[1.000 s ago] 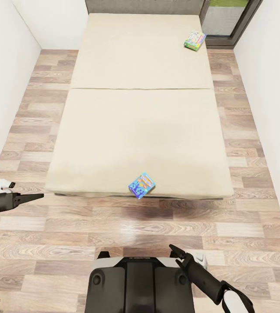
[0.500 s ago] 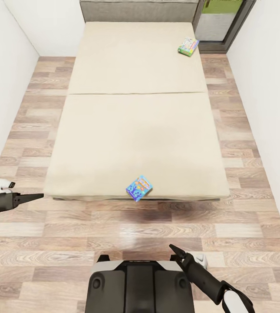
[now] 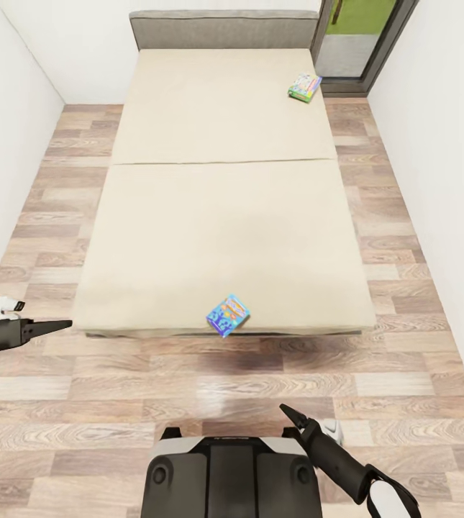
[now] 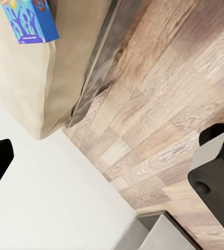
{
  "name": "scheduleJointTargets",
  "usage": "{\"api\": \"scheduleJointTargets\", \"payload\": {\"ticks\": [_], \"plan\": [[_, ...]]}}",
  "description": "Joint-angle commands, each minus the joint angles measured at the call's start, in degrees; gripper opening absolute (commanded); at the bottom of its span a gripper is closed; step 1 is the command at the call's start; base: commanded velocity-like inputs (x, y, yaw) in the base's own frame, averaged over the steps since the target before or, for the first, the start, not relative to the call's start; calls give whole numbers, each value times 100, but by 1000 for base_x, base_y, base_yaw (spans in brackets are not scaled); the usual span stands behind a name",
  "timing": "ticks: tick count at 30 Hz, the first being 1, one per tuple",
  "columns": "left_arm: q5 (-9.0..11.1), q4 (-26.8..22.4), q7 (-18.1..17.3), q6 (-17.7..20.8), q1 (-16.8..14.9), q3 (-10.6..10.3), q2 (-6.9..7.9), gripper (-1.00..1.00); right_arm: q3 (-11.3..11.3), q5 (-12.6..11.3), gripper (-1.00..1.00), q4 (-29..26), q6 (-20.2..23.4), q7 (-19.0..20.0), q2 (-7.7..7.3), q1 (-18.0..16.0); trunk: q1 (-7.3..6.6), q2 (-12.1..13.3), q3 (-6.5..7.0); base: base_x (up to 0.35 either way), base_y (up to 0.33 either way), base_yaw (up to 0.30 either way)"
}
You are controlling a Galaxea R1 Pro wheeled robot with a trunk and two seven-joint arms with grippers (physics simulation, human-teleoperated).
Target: Put all the toys in the child's room - the three board games (two on the bed and one on the table), the two jigsaw puzzles on the table, and the tennis ball on the table - inside the toy box on the table in the child's room.
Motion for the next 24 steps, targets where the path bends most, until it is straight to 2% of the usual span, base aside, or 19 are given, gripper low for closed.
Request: {"api": "scheduleJointTargets", "payload": {"ticks": [1, 18, 24], "plan": [[-3, -1, -23, 60, -2, -1, 2, 100, 5, -28, 100, -8, 18, -1, 1, -1, 3, -7, 4, 0, 0, -5], [-11, 6, -23, 59, 7, -1, 2, 100, 2, -21, 100, -13, 14, -1, -29, -1, 3, -7, 167, 0, 0, -1], [-25, 154, -23, 59, 13, 1, 3, 100, 5, -20, 100, 1, 10, -1, -20, -1, 3, -7, 224, 0, 0, 0]]}}
